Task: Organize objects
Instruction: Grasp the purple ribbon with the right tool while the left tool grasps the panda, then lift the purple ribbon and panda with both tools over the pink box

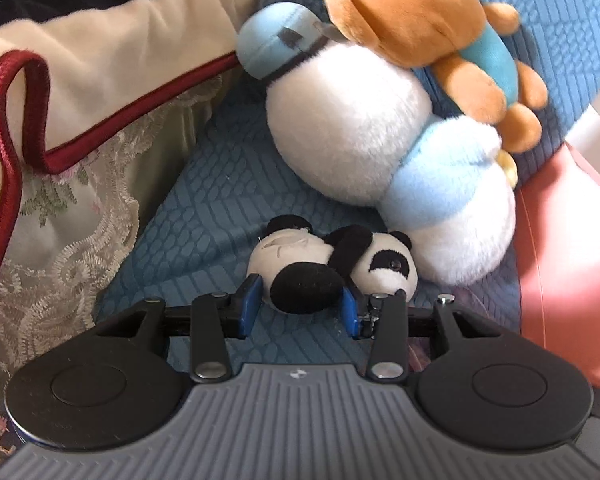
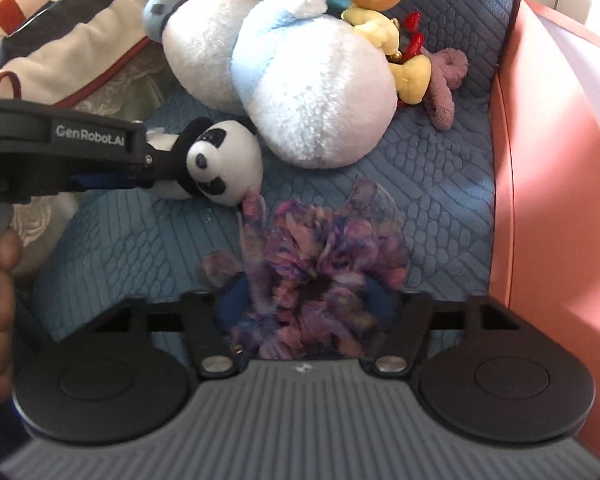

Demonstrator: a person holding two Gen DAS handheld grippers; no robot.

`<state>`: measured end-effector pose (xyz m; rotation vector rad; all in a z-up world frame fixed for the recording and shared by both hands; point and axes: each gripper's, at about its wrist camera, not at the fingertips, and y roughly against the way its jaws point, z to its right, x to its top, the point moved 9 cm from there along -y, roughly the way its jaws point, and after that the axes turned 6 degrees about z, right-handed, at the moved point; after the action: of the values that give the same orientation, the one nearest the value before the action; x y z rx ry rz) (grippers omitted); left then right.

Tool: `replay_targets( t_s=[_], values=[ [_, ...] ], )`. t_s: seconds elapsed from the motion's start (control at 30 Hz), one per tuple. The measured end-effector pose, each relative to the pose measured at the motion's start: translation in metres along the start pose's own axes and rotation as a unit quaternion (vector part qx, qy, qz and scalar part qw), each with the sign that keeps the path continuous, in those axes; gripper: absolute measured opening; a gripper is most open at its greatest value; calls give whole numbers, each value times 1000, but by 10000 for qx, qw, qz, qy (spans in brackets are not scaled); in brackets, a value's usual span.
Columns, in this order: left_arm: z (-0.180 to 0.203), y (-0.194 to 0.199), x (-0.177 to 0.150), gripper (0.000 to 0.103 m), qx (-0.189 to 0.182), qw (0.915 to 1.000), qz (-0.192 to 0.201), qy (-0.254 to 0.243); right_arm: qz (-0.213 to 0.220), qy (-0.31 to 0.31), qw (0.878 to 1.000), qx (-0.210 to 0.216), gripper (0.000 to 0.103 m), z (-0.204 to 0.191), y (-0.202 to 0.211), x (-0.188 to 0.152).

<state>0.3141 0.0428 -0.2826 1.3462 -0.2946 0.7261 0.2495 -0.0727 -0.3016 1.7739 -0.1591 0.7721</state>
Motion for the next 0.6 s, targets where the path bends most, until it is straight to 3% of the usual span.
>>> replay_targets(
  t_s=[0.03,0.07,0.13,0.6],
  values=[
    [0,1,1,44,8,10000,41,6,-20,-71,10000,28,28,2,0,-1],
    [1,3,2,42,28,10000,82,-6,-24,-179,9998,70,20,4,1,0],
    [1,8,4,40,31,9999,141,-1,6,-271,9996,63,16,7,5,1],
    [13,58,-9,33,-199,9995,221,125,325,-353,9988,10,14,7,49,7]
  ],
)
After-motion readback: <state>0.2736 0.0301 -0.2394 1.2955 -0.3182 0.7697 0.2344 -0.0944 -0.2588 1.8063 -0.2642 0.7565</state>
